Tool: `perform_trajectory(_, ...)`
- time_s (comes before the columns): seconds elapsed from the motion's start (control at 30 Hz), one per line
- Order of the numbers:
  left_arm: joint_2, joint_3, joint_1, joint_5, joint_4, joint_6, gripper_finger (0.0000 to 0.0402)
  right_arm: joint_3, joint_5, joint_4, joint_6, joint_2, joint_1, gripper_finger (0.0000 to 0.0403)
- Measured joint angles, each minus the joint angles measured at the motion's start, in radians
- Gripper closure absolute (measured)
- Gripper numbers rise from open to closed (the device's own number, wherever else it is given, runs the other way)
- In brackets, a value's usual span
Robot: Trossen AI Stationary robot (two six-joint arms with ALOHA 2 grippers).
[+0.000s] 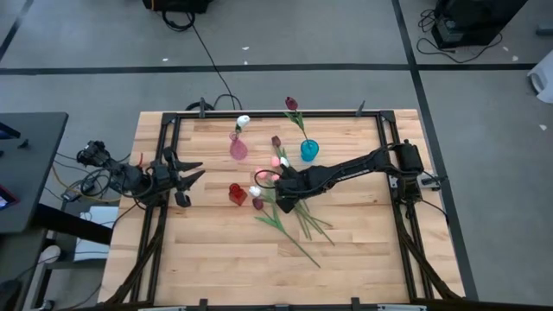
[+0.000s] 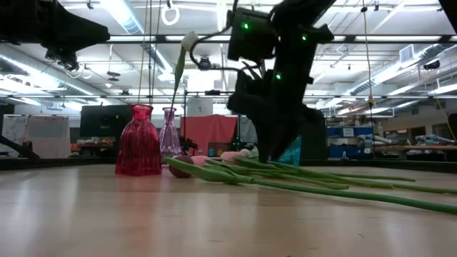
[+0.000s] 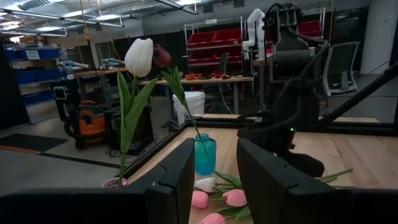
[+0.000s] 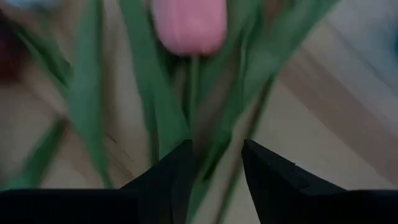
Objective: Sort flowers into vase by color
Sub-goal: Put the top white flower into the pink vase
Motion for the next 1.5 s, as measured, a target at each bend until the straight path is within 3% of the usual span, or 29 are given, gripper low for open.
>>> perform_trajectory(0.23,0.0,0.0,0.0,0.0,0.0,0.0,0.0277,-0.058,-0.005,0.067,0.0,0.0,-0.009,0.0265)
perform_trajectory(0.5,0.0,0.0,0.0,0.0,0.0,0.0,0.0277,-0.061,0.011,0.066,-0.023,-0.007,-0.009,0.0388)
perform_trajectory(0.7,0.0,0.0,0.0,0.001,-0.004,0.0,0.0277,-0.061,0.023,0.051,-0.018,-0.1,-0.009,0.0369)
perform_trajectory(0.8,0.0,0.0,0.0,0.001,-0.004,0.0,0.0277,-0.061,0.062,0.058,-0.033,-0.163,-0.003,0.0381)
perform_trajectory(1.03,0.0,0.0,0.0,0.003,-0.004,-0.014,0.0277,-0.06,0.105,0.222,-0.162,-0.268,0.042,0.0384)
perform_trajectory(1.3,0.0,0.0,0.0,0.099,0.018,-0.051,0.0277,-0.064,0.074,0.397,-0.336,-0.265,0.066,0.0385)
perform_trajectory(1.5,0.009,-0.005,0.0,0.099,0.035,-0.059,0.0277,-0.203,-0.018,0.81,-0.503,-0.248,0.053,0.0386)
